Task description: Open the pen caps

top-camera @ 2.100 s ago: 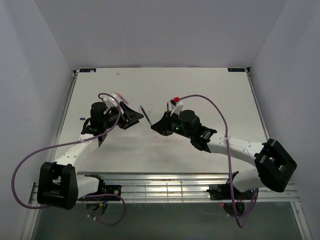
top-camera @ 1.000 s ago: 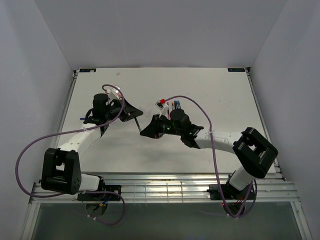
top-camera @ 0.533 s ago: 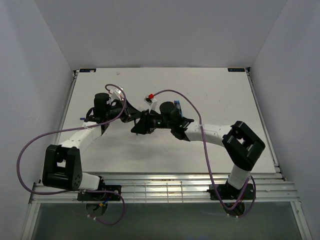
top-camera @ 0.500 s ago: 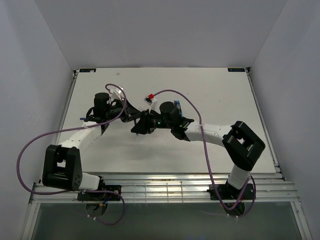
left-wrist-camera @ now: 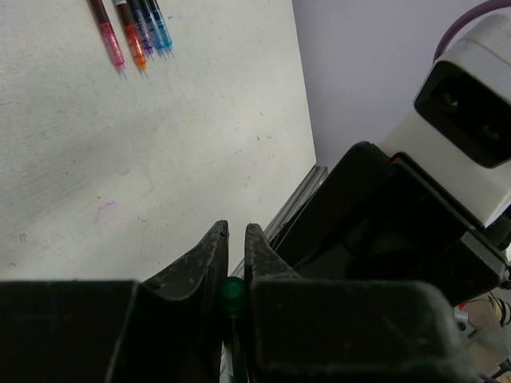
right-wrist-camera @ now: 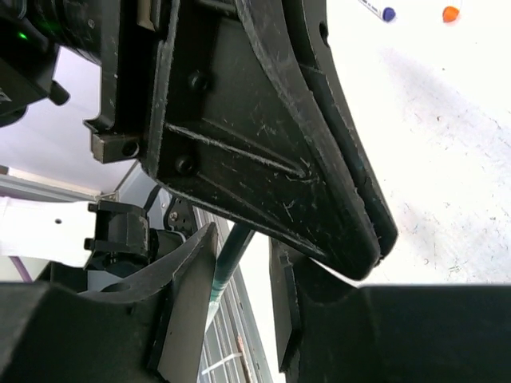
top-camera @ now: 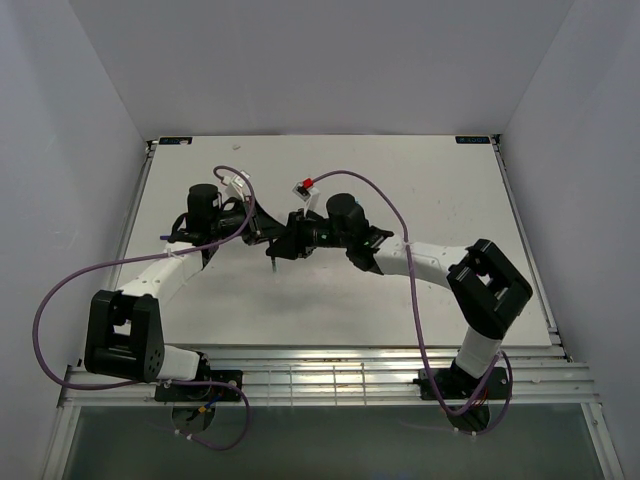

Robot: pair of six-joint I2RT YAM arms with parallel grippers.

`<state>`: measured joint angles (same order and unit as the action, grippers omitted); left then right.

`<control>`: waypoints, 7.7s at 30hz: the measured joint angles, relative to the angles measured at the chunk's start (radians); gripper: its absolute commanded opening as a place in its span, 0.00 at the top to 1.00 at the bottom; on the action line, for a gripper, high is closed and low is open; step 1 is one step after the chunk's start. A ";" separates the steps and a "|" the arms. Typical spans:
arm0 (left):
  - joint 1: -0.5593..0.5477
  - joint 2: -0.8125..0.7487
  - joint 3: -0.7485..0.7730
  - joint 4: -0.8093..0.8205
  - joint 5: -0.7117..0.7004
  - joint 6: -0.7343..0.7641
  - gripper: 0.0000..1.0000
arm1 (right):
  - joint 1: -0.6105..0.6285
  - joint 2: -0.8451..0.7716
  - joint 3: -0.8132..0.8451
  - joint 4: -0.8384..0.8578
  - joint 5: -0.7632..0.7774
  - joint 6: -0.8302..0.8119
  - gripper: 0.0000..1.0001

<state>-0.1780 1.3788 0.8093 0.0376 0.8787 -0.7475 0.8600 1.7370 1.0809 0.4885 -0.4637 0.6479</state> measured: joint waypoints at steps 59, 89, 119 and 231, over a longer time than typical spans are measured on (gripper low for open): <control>-0.123 -0.177 -0.236 0.184 -0.002 0.011 0.48 | -0.150 -0.139 -0.209 0.143 0.076 0.350 0.92; -0.136 -0.051 -0.222 0.216 -0.037 -0.025 1.00 | -0.216 0.010 0.006 -0.014 0.066 0.392 0.92; -0.071 0.405 0.330 -0.304 -0.628 0.171 0.89 | -0.537 0.027 0.239 -0.672 0.347 -0.223 0.92; 0.109 0.914 1.004 -0.581 -0.889 0.245 0.92 | -0.612 0.165 0.130 -0.591 0.206 -0.423 0.60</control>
<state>-0.0692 2.2925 1.8137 -0.5430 -0.0105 -0.5022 0.2481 1.9022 1.2114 -0.1020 -0.2577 0.2249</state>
